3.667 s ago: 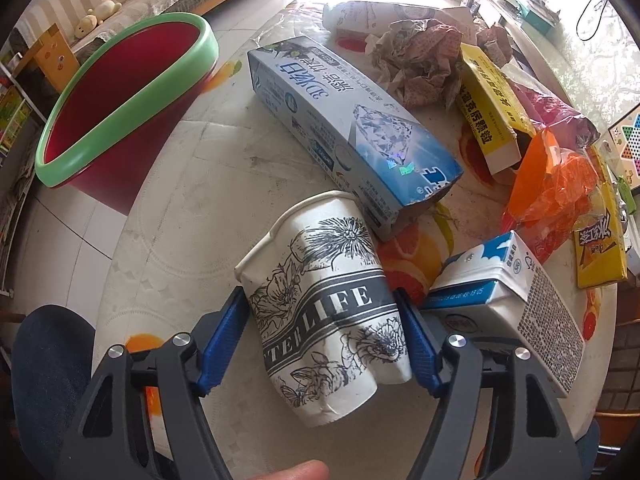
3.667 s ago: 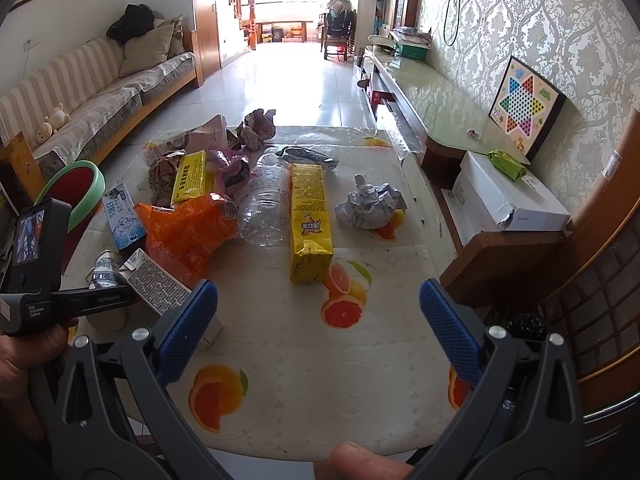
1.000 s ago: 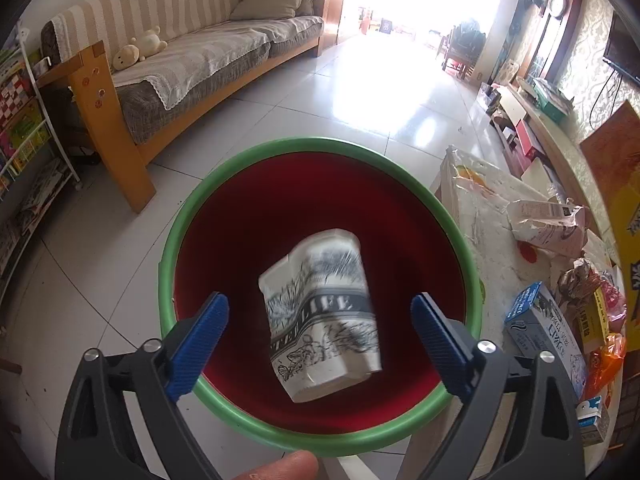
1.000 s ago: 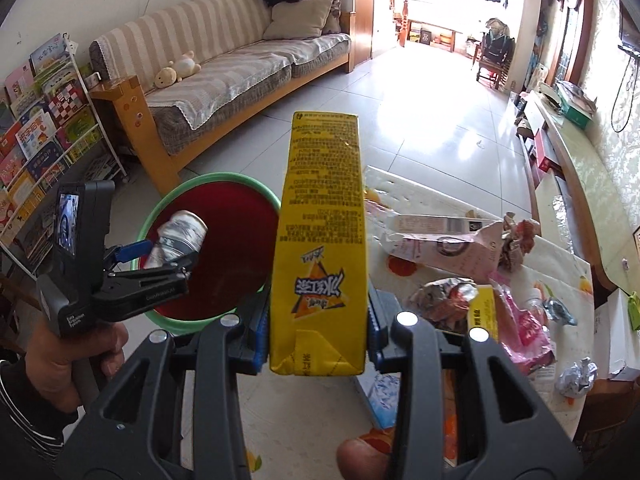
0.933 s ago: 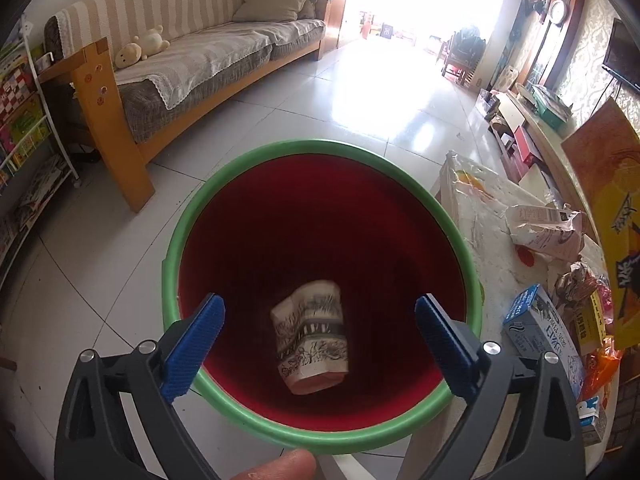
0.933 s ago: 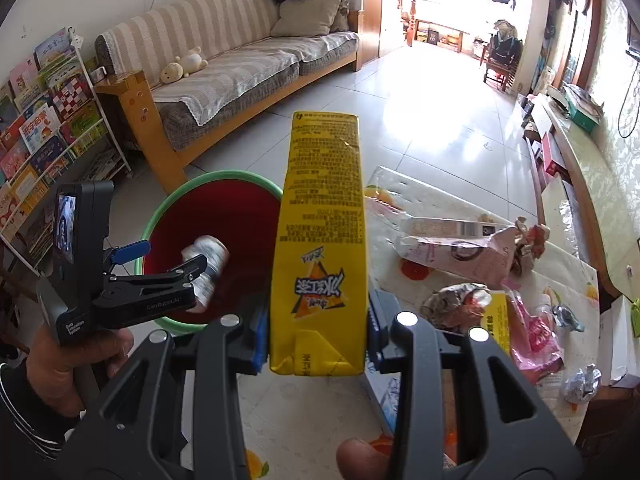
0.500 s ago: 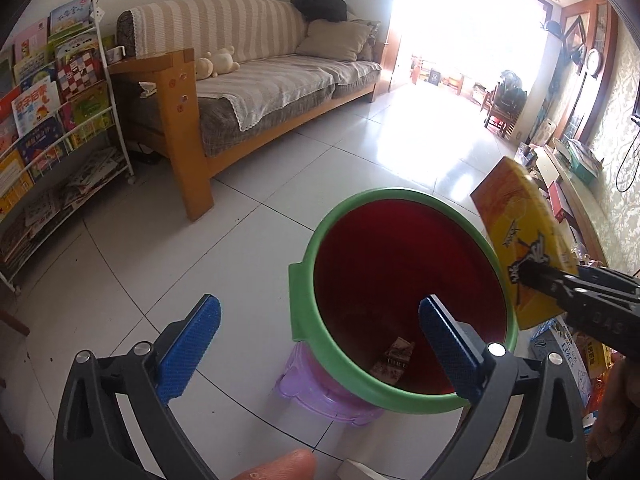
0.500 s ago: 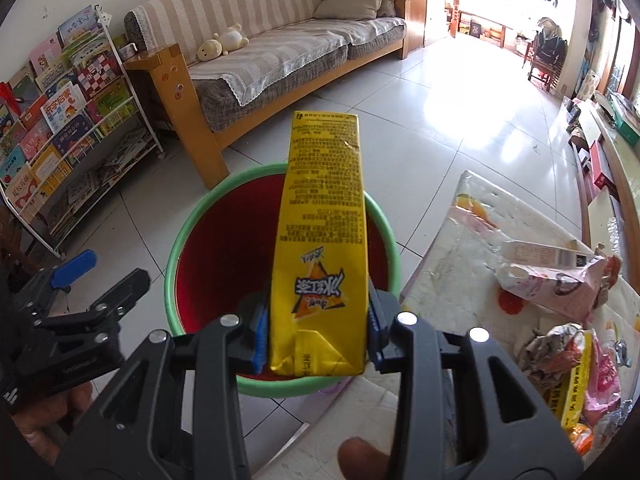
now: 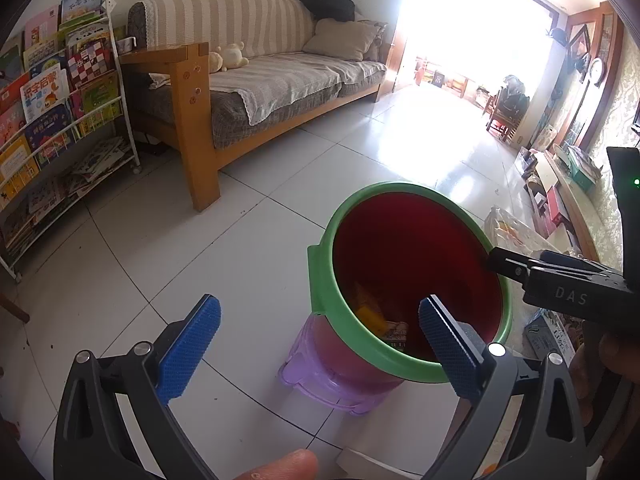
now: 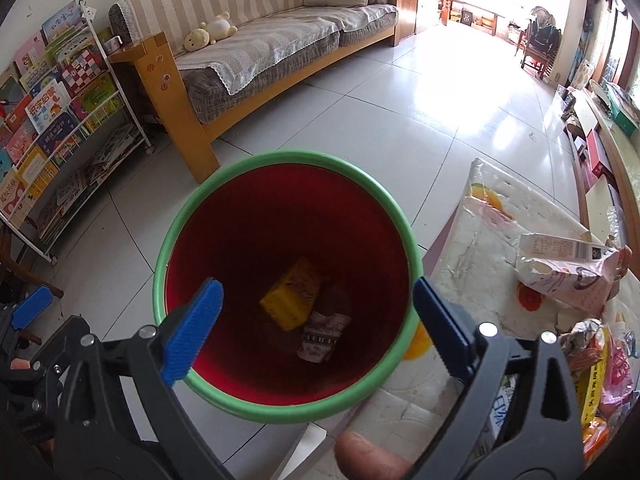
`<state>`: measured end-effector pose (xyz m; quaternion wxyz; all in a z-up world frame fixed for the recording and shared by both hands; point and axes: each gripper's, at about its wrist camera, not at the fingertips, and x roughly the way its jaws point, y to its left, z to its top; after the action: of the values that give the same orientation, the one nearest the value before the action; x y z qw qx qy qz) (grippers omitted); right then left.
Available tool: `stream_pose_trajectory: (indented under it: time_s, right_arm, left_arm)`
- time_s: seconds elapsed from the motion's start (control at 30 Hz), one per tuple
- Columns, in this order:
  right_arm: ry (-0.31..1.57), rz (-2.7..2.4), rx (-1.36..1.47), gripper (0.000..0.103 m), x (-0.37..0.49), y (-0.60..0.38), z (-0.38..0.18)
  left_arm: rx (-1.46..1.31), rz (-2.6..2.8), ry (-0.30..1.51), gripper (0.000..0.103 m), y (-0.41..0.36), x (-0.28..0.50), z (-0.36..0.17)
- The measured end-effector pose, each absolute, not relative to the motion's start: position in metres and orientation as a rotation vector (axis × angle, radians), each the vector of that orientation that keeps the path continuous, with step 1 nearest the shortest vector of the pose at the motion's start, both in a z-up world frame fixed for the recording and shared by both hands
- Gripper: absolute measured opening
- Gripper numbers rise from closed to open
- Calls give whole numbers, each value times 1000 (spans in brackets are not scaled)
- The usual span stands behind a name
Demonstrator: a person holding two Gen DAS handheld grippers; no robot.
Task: Collect trash
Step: 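Reach the left tool to the blue toothpaste box and grasp it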
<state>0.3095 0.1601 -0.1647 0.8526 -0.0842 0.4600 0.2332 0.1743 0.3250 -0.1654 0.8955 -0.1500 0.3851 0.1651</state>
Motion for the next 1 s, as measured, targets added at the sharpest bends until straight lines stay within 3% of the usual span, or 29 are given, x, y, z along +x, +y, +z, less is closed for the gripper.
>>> stream_pose_trajectory:
  time_s: [0.23,0.67,1.0]
  right_arm:
    - [928,412,-155,99,283,106,-141]
    - [885,184,-77,98,209,-74,-112]
    - [877,32,-20,99,168,-177,-114]
  left_arm:
    - [-260,255,772,95,280,174,-145]
    - [-156,-56,814,95,117,161,-124]
    - [-175,-104,963,95,40,190,-156]
